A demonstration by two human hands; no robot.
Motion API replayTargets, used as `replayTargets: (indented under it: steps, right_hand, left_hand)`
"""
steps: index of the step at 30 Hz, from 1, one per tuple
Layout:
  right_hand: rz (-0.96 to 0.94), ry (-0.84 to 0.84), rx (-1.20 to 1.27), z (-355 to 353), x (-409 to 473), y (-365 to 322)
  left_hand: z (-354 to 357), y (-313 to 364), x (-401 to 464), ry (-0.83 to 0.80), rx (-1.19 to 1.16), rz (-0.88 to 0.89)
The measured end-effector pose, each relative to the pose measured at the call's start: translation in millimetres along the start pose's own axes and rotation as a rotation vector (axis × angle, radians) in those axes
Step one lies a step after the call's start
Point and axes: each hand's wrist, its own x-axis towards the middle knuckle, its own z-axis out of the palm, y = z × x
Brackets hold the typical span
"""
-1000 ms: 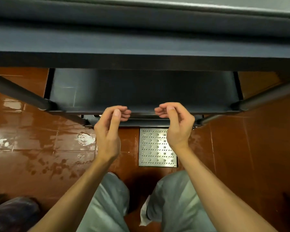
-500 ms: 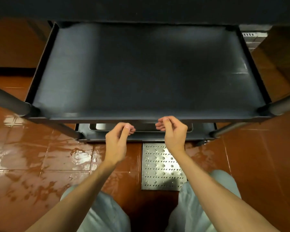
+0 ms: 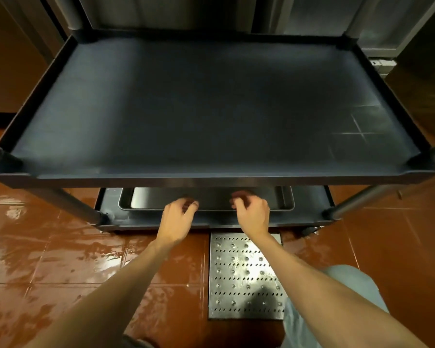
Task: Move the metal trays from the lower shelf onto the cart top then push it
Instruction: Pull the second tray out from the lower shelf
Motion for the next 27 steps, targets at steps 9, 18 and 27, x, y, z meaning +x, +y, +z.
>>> replayTargets:
  steps: [9, 18, 27]
  right_hand:
    - [-0.162, -0.486, -0.655, 45.6, 32.5, 56.3]
    - [-0.236, -0.46, -0.904, 75.9, 45.6, 77.8]
    - [-0.246, -0.398, -1.009, 86.2, 55.2, 86.7]
  left_hand:
    - [24.2, -52.1, 52.8, -0.377, 0.539, -0.101]
    - [40.9, -81.5, 71.3, -0.359, 0.738, -0.019]
    - [50.1, -101.8, 78.1, -0.303, 0.857, 0.074]
